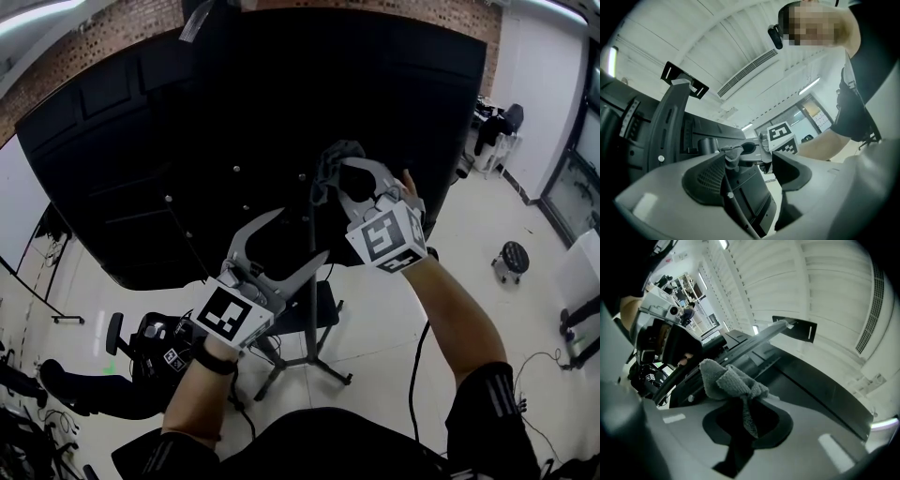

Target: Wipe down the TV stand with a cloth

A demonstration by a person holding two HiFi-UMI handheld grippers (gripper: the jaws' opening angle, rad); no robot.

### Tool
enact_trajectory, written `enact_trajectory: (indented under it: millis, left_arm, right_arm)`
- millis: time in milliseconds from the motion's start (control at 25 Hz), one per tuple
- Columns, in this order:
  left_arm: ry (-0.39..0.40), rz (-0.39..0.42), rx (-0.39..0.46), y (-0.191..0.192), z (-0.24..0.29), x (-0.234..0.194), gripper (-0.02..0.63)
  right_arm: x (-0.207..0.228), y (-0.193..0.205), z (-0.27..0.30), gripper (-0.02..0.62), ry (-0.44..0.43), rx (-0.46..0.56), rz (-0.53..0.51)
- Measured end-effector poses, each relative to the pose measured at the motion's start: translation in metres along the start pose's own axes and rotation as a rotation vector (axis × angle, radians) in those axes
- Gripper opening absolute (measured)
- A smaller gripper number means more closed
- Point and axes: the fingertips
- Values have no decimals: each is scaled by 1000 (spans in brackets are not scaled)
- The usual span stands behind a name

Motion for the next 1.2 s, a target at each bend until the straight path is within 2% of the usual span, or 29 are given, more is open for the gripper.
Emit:
enact_trajectory:
  millis: [200, 520, 800, 880, 1000, 1200]
  left_arm:
    - [-8, 7, -19, 7, 17, 5, 330]
    - [9, 6, -23, 12, 46, 22, 330]
    - [26, -13, -27, 18, 67, 30, 330]
    - [27, -8, -27, 19, 71, 30, 330]
    - [14, -12, -22, 18, 69, 26, 330]
    - [-37, -20, -46, 22, 52, 15, 330]
  right_arm:
    - [10, 18, 3, 35, -18, 16, 2]
    - [50, 69, -20, 35, 43, -25, 65]
    - [77, 110, -35, 35, 96, -96, 68]
    - [78, 109, -36, 35, 106, -90, 77]
    - [68, 87, -41, 35, 83, -18, 86]
    - [19, 40, -34, 35, -40, 65, 39]
Point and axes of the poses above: the fingertips, and each gripper's own axes: z forward along the fingers, x to its right, y out of its underside, and after that the axes turned 14 degrees about -x, right-handed
